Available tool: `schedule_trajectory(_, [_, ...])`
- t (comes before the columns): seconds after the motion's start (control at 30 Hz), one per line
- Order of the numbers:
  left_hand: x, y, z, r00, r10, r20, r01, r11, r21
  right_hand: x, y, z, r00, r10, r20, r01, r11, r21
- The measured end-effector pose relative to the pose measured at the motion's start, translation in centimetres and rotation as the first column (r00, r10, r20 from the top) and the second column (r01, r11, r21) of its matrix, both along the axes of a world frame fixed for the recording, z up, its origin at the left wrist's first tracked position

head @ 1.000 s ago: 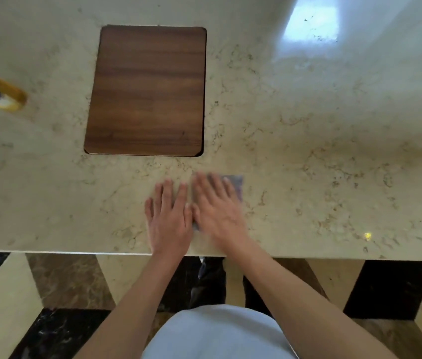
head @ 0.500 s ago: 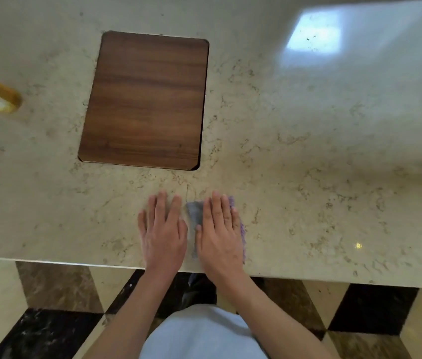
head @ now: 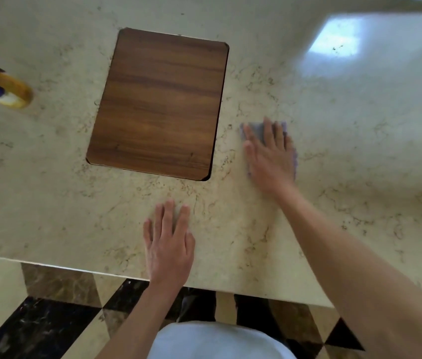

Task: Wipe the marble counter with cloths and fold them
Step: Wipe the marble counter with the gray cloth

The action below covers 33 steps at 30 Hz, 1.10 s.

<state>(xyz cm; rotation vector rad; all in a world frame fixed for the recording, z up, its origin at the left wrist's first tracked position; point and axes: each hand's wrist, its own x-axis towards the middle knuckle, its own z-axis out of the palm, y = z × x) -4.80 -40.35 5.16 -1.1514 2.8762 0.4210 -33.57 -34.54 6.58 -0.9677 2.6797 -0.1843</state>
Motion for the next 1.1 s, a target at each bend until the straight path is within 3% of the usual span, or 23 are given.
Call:
schedule_trajectory(0.13, [-0.1, 0.0, 0.1, 1.000, -0.001, 0.001, 0.001, 1.000, -0.003, -2.7, -1.6, 0.2, 1.000, 0.012, -0.028, -0.011, 1.000, 0.028])
schedule_trajectory(0.23, [-0.3, 0.0, 0.3, 1.000, 0.021, 0.000, -0.021, 1.000, 0.018, 2.7, -0.1, 0.0, 0.959, 0.280, -0.047, -0.275, 0.957, 0.090])
schedule_trajectory(0.33, [-0.4, 0.2, 0.4, 0.999, 0.034, -0.009, -0.034, 0.999, 0.030, 11.1, 6.0, 0.0, 0.753, 0.658, 0.010, -0.658, 0.752, 0.032])
schedule_trajectory(0.43, [-1.0, 0.5, 0.4, 0.997, 0.059, -0.048, -0.058, 0.998, 0.023, 9.5, 9.8, 0.1, 0.570, 0.821, 0.013, -0.821, 0.570, 0.026])
schedule_trajectory(0.47, [-1.5, 0.9, 0.5, 0.997, 0.064, -0.053, -0.063, 0.998, 0.028, 6.4, 9.8, -0.3, 0.593, 0.805, -0.032, -0.802, 0.594, 0.063])
schedule_trajectory(0.5, [-2.2, 1.5, 0.6, 0.997, 0.053, -0.056, -0.051, 0.998, 0.038, 2.7, 9.7, -0.7, 0.671, 0.734, -0.103, -0.726, 0.679, 0.108])
schedule_trajectory(0.57, [-4.4, 3.0, 0.6, 0.999, -0.030, -0.042, 0.032, 0.998, 0.052, -5.4, 9.8, -1.0, 0.873, 0.436, -0.217, -0.415, 0.900, 0.135])
schedule_trajectory(0.6, [-5.7, 3.8, 0.6, 0.997, -0.071, -0.027, 0.073, 0.996, 0.056, -8.5, 10.1, -0.9, 0.932, 0.281, -0.228, -0.261, 0.958, 0.115])
schedule_trajectory(0.67, [-8.1, 5.0, 0.6, 0.998, -0.067, -0.012, 0.067, 0.996, 0.058, -9.6, 9.8, -0.7, 0.978, 0.116, -0.172, -0.111, 0.993, 0.039])
schedule_trajectory(0.7, [-9.0, 5.5, 0.7, 0.999, -0.036, -0.005, 0.036, 0.997, 0.062, -7.7, 9.6, -0.6, 0.974, 0.139, -0.176, -0.136, 0.990, 0.030])
schedule_trajectory(0.77, [-10.3, 6.4, 0.9, 0.999, 0.036, 0.018, -0.037, 0.997, 0.073, -1.7, 11.4, -0.8, 0.896, 0.423, -0.138, -0.426, 0.905, 0.005])
schedule_trajectory(0.83, [-11.1, 6.9, 0.8, 0.997, 0.073, 0.033, -0.075, 0.996, 0.053, 3.8, 16.3, -1.1, 0.695, 0.714, -0.083, -0.718, 0.694, -0.052])
schedule_trajectory(0.9, [-11.4, 7.2, 0.6, 0.995, 0.078, 0.066, -0.080, 0.996, 0.026, 3.1, 20.3, -0.8, 0.516, 0.851, -0.095, -0.856, 0.511, -0.071])
schedule_trajectory(0.93, [-11.4, 7.3, 0.6, 0.993, 0.081, 0.087, -0.083, 0.997, 0.012, 0.4, 21.1, -0.9, 0.489, 0.865, -0.109, -0.872, 0.485, -0.061])
schedule_trajectory(1.0, [-11.5, 7.6, 0.7, 0.989, 0.089, 0.119, -0.089, 0.996, -0.008, -6.4, 21.1, -1.5, 0.603, 0.771, -0.205, -0.786, 0.618, 0.015])
schedule_trajectory(1.1, [-11.9, 7.9, 1.0, 0.986, 0.111, 0.125, -0.109, 0.994, -0.027, -15.3, 19.3, -1.1, 0.855, 0.437, -0.277, -0.423, 0.899, 0.114])
